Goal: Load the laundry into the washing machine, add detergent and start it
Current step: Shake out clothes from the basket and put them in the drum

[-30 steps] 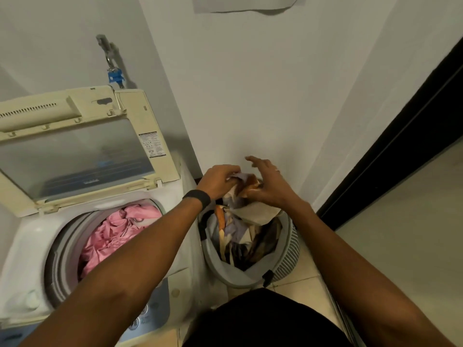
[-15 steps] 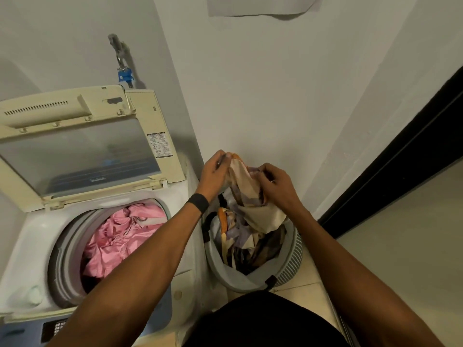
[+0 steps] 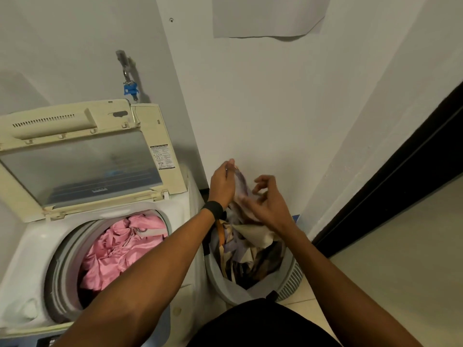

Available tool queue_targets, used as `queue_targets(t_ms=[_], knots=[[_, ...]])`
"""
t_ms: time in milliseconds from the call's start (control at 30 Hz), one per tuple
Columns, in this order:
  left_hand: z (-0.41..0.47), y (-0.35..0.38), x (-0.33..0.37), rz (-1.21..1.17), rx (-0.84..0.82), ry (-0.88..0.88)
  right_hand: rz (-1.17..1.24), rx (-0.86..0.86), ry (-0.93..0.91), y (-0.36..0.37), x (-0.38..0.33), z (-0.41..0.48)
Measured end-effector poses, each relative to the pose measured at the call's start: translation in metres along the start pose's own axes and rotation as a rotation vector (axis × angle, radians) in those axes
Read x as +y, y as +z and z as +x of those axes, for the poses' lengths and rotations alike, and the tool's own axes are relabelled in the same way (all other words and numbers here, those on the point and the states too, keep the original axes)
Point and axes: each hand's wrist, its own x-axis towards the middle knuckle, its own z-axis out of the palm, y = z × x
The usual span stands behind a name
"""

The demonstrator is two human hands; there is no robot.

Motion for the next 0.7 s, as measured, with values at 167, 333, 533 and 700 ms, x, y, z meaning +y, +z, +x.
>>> queue_targets(t_ms=[167,333,533,700], knots=[[0.011,-0.008,0.017,-0.072,0.073,0.005,-0.411,-0.131,-0.112,-0.018,0.01,0.002],[-0.002,-0.014,0.035,-0.098,-0.113,0.171,-0.085,0.047,-0.183,-0.048,-0.021,0.038],[-0.006,-0.013,0.038,0.006,-0.192,0.288,-0.104,0.1,-0.2,-0.029,-0.043,0.053],[0.008,-0.03,0.044,-0.049,0.03,0.224,-0.155,-0.012,0.003,-0.004,0.026,0.02]])
